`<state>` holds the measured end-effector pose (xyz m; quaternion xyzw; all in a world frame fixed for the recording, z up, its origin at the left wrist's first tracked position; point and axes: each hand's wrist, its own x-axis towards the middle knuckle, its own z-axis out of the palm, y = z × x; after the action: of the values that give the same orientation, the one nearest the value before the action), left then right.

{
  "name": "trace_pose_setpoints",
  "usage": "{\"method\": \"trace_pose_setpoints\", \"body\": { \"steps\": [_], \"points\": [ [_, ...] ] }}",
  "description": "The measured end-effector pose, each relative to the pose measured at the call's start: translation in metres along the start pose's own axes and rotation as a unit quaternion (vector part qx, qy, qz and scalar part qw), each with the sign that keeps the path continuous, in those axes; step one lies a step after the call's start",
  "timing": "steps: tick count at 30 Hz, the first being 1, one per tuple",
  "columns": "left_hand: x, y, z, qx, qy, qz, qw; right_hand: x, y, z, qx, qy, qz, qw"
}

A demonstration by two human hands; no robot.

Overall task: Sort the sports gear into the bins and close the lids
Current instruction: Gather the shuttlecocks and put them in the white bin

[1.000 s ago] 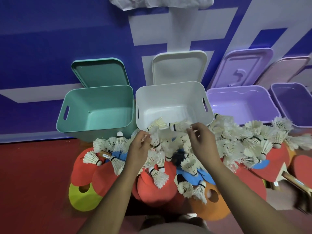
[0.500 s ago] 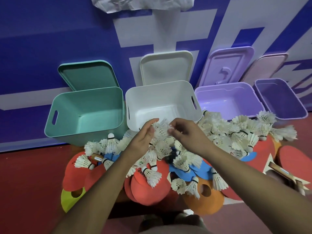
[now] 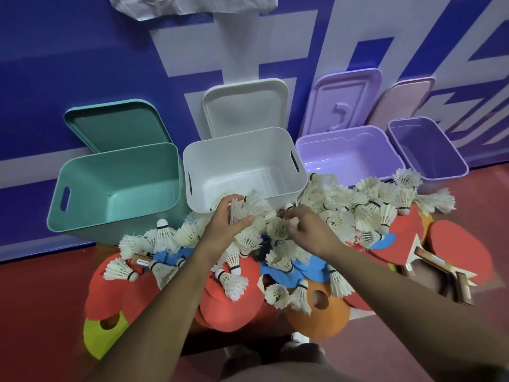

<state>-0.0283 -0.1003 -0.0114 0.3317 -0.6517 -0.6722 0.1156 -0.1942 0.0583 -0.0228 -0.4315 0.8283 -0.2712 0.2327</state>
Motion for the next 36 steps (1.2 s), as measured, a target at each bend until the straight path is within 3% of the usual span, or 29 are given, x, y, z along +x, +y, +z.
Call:
{"method": "trace_pose_setpoints", "body": {
  "steps": [3, 5, 9, 17, 24, 31, 36],
  "points": [
    [0.0, -0.003, -0.001, -0.045, 0.03, -0.031, 0.998, -0.001, 0.014, 0.019, -0.183, -0.082, -0.057, 0.978],
    [-0.001, -0.006, 0.0, -0.07, 0.035, -0.039, 0.996, 0.0, 0.014, 0.028, -0.284, -0.096, -0.085, 0.95],
    [-0.006, -0.012, 0.002, -0.091, 0.033, -0.031, 0.995, 0.007, 0.005, 0.03, -0.368, -0.082, -0.086, 0.922],
    [-0.011, -0.02, -0.008, -0.102, 0.041, -0.024, 0.994, 0.011, 0.004, 0.002, -0.148, 0.032, -0.116, 0.982],
    [0.001, 0.001, -0.004, -0.062, 0.049, -0.016, 0.997, 0.02, -0.05, -0.074, 0.061, 0.153, -0.084, 0.983],
    [0.039, 0.039, -0.011, 0.037, 0.006, 0.033, 0.999, 0.053, -0.067, -0.073, 0.117, 0.083, -0.06, 0.988],
    [0.079, 0.053, -0.027, 0.128, -0.017, 0.013, 0.992, 0.098, -0.064, -0.069, 0.18, 0.059, -0.022, 0.982]
  ]
}}
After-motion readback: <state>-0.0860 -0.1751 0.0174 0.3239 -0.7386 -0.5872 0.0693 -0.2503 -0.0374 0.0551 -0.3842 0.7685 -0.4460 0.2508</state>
